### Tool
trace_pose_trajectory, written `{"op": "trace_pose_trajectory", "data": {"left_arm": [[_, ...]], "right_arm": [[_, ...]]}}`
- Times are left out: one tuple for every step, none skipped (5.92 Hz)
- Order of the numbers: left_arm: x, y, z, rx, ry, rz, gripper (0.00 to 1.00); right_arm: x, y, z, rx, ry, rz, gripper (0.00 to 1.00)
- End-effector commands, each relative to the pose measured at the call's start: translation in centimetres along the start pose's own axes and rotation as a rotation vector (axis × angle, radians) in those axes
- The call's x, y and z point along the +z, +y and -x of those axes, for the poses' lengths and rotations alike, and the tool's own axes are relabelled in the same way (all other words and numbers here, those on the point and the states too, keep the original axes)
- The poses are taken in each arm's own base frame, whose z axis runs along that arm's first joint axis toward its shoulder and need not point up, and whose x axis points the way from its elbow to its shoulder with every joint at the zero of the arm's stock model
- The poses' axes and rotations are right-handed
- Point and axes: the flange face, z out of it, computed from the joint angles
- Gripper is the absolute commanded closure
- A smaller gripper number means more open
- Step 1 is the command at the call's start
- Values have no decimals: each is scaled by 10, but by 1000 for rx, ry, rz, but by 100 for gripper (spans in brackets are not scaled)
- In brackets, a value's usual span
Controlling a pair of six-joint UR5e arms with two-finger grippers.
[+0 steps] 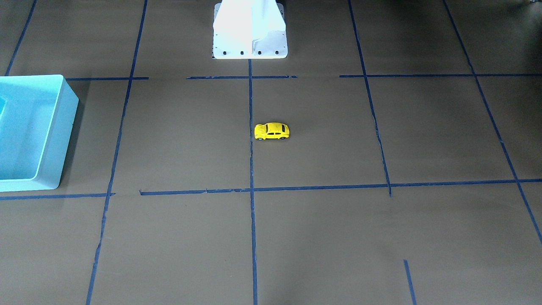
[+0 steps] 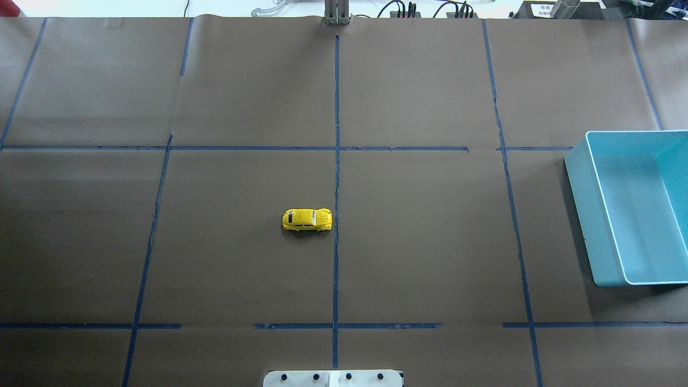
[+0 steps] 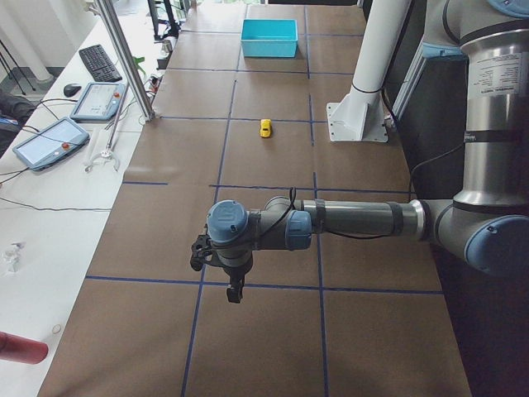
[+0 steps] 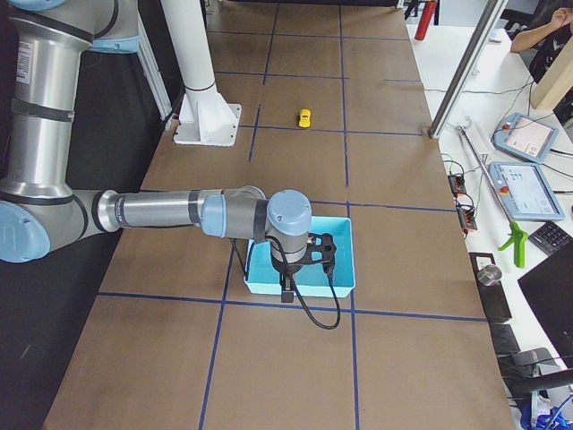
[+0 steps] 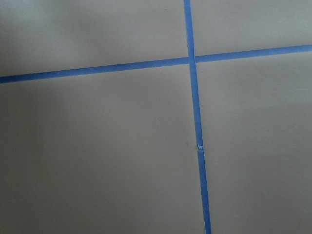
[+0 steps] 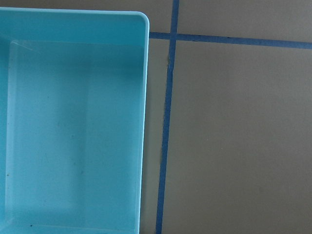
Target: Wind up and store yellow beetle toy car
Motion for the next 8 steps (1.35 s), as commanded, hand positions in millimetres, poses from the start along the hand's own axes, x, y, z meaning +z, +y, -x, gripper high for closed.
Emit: {"op": "trace_pose_trajectory", "data": {"left_arm": [[-1,0,-1,1,0,-1,0],[-1,0,-1,1,-2,-2,0],[0,0,1,-1,-3,1,0],[0,-1,0,1,-3,1,0],[-1,-2,-1,2,-3,-1,0],[-3,-4,-4,9,-3,-9,0],[-7,-6,-8,17,-4,-16,0],[-8,-9,-10,12,-7,-19,0]], "right_arm": [[7,0,-7,15,-3,12,0],[13,2,-13,24,-1,23,0],[21,2,-20,37,-3,37,0],[20,-1,-21,34,2,35,0],[20,-1,-21,35,2,35,0],[20,-1,-20,34,4,34,0],[20,-1,-21,33,8,34,0],[19,-2,-20,32,7,32,0]]}}
